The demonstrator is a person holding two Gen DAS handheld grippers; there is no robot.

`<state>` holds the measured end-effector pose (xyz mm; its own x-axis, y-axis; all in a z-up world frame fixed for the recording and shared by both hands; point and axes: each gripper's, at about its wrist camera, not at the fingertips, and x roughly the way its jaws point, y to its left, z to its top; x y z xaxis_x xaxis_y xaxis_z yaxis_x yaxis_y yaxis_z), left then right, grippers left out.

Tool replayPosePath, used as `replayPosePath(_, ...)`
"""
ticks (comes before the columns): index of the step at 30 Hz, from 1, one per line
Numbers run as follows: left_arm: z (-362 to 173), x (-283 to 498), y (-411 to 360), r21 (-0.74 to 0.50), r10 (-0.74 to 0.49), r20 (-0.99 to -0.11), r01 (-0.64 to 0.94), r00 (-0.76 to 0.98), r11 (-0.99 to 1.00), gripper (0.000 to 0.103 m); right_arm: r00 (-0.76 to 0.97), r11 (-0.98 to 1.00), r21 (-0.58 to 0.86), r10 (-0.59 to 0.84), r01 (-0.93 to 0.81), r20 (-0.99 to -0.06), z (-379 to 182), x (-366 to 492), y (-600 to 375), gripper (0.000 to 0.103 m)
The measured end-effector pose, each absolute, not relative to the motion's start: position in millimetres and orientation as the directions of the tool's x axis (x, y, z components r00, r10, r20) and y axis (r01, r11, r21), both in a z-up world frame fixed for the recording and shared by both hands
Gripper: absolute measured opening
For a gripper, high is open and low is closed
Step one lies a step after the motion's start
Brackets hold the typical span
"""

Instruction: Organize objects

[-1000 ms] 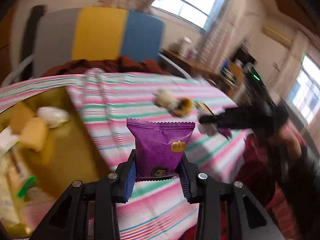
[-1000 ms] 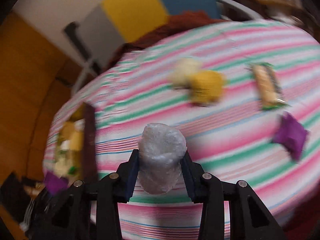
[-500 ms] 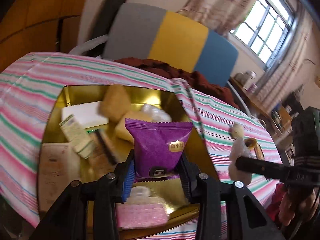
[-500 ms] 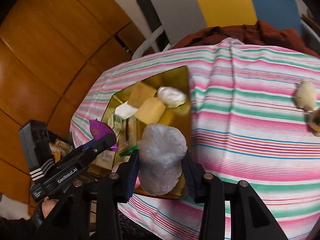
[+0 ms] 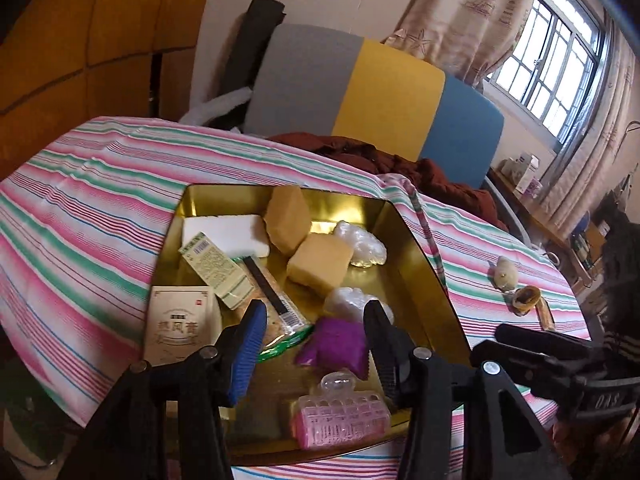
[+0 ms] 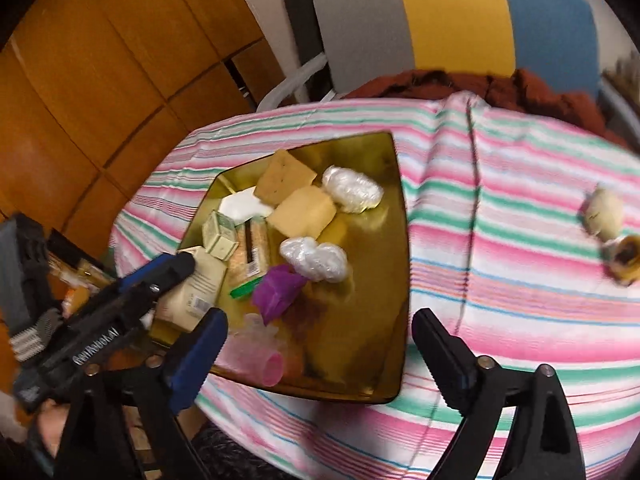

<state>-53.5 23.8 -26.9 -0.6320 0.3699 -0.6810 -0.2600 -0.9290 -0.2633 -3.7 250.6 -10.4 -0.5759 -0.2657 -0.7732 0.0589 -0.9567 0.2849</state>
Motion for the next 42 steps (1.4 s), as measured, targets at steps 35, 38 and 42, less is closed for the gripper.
replayPosePath(35, 2.5, -9.8, 53.1, -0.031, 0.23, -0.635, -0.274, -0.737, -0.961, 0.051, -0.776, -0.997, -0.058, 0.082, -0.059, -0.626, 19.4, 38.0, 246.5, 0.103)
replayPosePath(38, 2.2, -8.8, 56.1, -0.031, 0.238, -0.637, -0.284, -0.733, -0.958, 0.051, -0.776, -0.997, -0.063, 0.082, -0.054, -0.625, 19.9, 38.9, 247.5, 0.103)
replayPosePath(42, 0.0, -10.6, 59.2, -0.031, 0.245, -0.643, -0.295, -0.725, -0.955, 0.051, -0.768, -0.995, -0.074, 0.097, -0.064, -0.633, 18.2, 36.6, 251.4, 0.103)
